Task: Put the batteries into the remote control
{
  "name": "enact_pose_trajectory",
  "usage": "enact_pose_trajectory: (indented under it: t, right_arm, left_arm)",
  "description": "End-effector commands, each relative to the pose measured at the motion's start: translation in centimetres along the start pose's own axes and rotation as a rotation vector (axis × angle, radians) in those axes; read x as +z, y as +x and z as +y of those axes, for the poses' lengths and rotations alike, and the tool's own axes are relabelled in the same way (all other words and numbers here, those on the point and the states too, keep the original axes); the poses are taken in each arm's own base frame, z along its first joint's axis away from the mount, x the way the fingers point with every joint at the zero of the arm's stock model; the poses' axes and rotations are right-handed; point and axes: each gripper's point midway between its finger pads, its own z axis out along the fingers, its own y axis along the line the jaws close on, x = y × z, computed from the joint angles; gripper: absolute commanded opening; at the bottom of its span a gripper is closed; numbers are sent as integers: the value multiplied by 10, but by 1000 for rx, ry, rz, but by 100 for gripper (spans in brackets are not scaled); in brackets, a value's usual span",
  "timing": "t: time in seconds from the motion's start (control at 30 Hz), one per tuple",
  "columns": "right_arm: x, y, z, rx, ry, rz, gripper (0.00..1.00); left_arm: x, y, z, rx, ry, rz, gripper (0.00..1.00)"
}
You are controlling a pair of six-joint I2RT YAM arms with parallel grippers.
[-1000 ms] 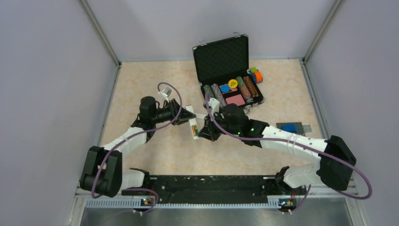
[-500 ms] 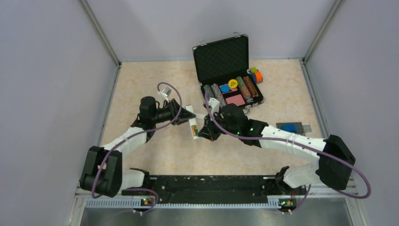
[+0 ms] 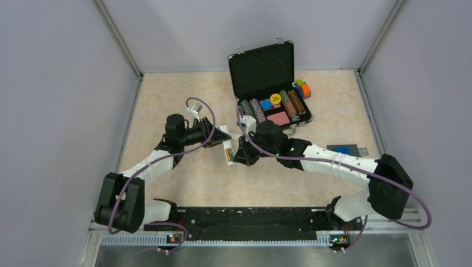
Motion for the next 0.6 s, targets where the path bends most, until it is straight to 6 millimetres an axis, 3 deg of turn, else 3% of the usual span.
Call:
enact_pose_trajectory:
  t: [0.0,0.57]
  right_arm:
    - [12,-7,-44,23,167,-22,0]
    - [19,-6,-53,51,204,16,0]
  left_arm:
    - [-14,31,-64,5,191,194,0]
    - [-12,30,-58,49,143,200,0]
